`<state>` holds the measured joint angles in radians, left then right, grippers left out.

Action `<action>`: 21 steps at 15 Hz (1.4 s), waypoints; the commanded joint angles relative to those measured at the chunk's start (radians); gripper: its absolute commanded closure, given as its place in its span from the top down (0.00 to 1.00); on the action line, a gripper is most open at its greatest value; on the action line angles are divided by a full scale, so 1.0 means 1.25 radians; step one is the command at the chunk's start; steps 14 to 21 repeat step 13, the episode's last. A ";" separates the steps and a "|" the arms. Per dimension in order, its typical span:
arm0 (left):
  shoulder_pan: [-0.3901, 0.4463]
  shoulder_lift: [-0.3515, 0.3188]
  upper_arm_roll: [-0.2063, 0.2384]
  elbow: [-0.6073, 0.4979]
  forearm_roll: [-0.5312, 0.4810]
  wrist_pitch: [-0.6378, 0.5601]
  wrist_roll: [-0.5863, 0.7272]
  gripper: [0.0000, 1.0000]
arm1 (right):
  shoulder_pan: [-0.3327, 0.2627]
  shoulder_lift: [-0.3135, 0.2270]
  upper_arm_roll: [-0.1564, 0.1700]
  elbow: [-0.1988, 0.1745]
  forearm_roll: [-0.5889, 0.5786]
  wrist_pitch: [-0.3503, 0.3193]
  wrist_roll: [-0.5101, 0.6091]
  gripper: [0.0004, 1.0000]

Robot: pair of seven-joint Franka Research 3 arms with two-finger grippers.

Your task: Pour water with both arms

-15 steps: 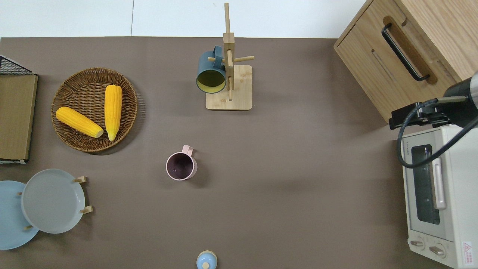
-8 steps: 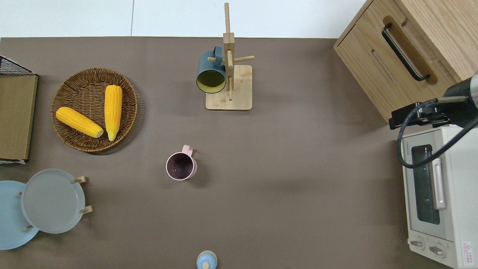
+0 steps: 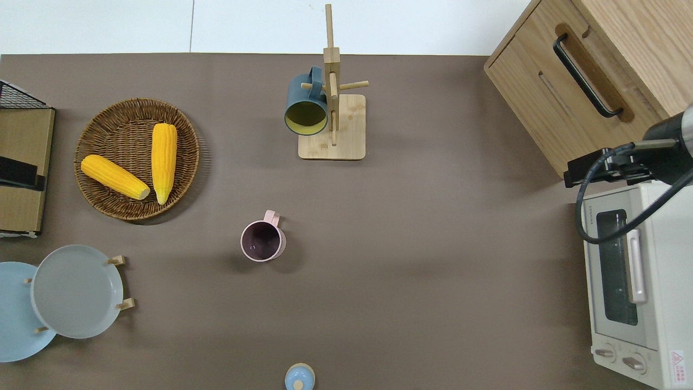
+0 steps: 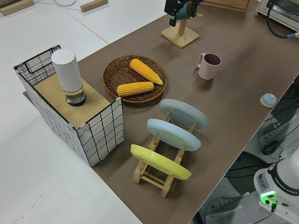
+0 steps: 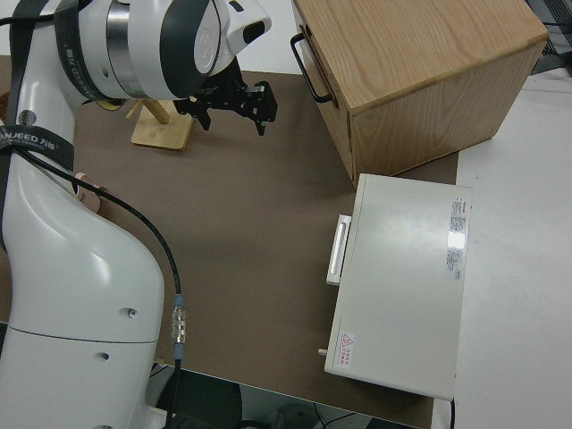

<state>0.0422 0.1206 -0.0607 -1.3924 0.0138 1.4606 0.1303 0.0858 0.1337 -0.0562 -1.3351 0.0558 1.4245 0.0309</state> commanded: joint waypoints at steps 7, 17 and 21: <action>-0.207 -0.034 0.153 -0.007 -0.087 -0.047 -0.013 1.00 | -0.005 -0.015 0.003 -0.017 0.007 0.000 -0.010 0.99; -0.201 -0.034 0.149 -0.022 -0.104 -0.009 -0.017 1.00 | -0.006 -0.015 0.002 -0.017 0.007 0.002 -0.010 0.99; -0.201 -0.034 0.149 -0.022 -0.104 -0.009 -0.017 1.00 | -0.006 -0.015 0.002 -0.017 0.007 0.002 -0.010 0.99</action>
